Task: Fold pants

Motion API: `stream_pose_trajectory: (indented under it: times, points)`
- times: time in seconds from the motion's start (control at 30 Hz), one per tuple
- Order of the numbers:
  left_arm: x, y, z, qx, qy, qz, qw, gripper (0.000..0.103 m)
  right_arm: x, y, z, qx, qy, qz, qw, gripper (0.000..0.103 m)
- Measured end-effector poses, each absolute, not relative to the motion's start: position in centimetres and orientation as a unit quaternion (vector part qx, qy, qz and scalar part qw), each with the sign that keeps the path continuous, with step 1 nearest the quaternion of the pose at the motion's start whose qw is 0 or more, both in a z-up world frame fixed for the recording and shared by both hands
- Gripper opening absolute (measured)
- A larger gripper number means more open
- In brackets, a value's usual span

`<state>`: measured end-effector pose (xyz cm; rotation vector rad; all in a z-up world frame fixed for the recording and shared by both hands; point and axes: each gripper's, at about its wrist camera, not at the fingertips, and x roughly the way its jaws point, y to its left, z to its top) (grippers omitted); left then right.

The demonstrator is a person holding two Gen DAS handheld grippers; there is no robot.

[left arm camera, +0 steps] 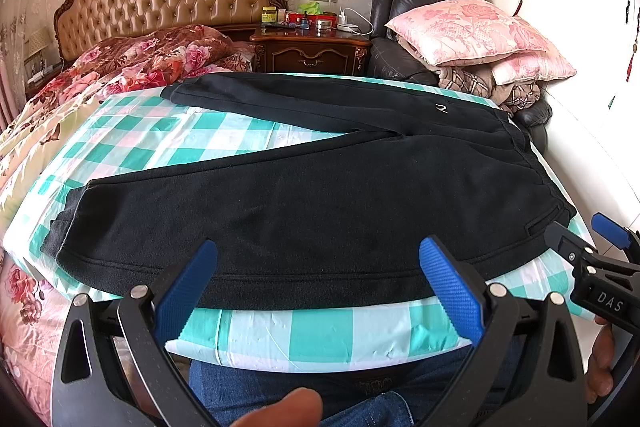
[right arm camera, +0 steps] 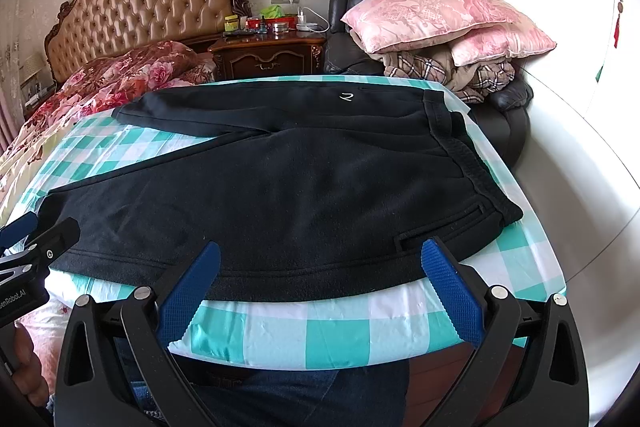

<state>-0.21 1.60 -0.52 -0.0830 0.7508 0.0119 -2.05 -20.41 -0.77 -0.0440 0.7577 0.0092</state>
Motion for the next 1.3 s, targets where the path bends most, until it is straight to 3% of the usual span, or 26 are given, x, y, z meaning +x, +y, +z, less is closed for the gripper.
stream_pose_trajectory:
  times: [0.7, 0.87, 1.07, 1.3]
  points:
    - [1.2, 3.0, -1.5, -0.055, 0.376, 0.0, 0.925, 0.101, 0.1, -22.1, -0.8, 0.003, 0.39, 0.021, 0.921, 0.098]
    - [4.3, 5.6, -2.9, -0.078, 0.396, 0.017, 0.915, 0.101, 11.0, -33.4, 1.6, 0.109, 0.404, -0.034, 0.908, 0.098]
    - [8.6, 7.4, -5.1, -0.095, 0.424, 0.034, 0.9, 0.101, 29.4, -41.6, -1.2, 0.058, 0.474, -0.064, 0.876, 0.094]
    - [12.3, 9.1, -5.5, -0.091, 0.438, 0.048, 0.893, 0.101, 39.5, -42.3, -5.9, 0.023, 0.526, -0.034, 0.85, 0.088]
